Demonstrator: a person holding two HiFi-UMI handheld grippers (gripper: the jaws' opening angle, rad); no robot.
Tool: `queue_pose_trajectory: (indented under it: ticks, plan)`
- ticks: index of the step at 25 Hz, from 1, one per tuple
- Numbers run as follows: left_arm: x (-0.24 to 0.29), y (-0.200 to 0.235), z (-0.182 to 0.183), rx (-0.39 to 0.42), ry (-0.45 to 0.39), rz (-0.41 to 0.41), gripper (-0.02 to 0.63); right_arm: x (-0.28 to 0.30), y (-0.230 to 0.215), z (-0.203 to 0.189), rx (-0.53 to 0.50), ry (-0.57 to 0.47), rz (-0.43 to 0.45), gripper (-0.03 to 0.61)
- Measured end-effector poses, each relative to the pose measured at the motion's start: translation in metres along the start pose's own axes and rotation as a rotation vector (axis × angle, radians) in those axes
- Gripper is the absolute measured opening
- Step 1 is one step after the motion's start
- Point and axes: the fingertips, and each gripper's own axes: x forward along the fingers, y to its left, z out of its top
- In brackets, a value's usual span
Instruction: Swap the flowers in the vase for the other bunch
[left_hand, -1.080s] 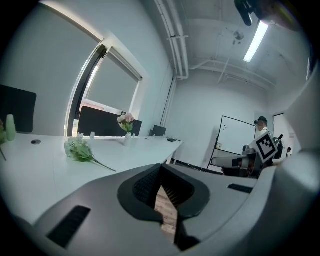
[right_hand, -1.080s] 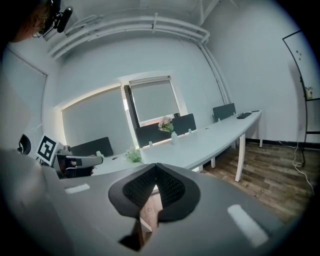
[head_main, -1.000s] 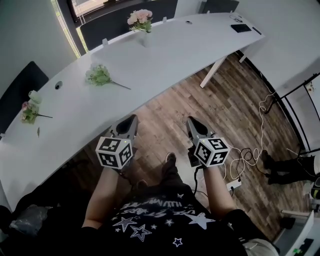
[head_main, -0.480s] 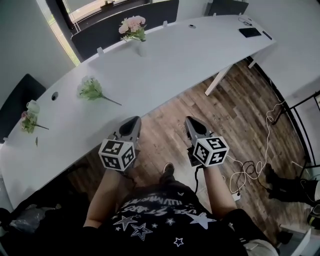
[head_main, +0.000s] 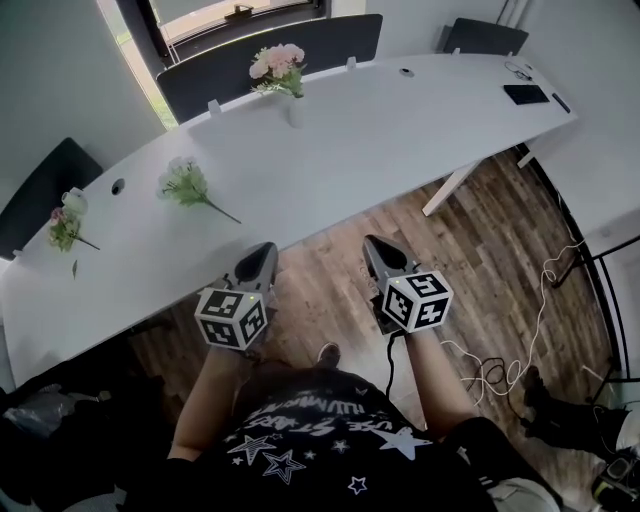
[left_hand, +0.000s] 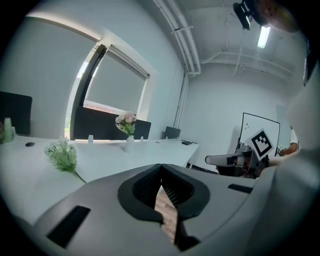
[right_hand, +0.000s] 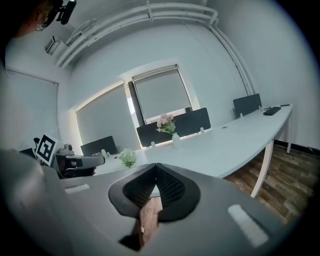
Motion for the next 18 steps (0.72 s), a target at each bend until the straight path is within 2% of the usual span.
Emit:
queue_pose_trajectory:
  ticks: [7, 12, 18]
  plan:
    - [0.009, 0.017, -0.001, -0.053, 0.013, 0.041, 0.008, 0.003, -0.007, -0.003, 0.040, -0.004, 0.002, 0.002]
    - [0.034, 0.014, -0.003, -0.028, 0.033, 0.006, 0.008, 0.003, -0.033, -0.010, 0.076, 0.014, -0.051, 0.002]
    - [0.071, 0.033, 0.009, -0.051, 0.031, -0.031, 0.008, 0.022, -0.053, 0.012, 0.069, 0.004, -0.100, 0.002]
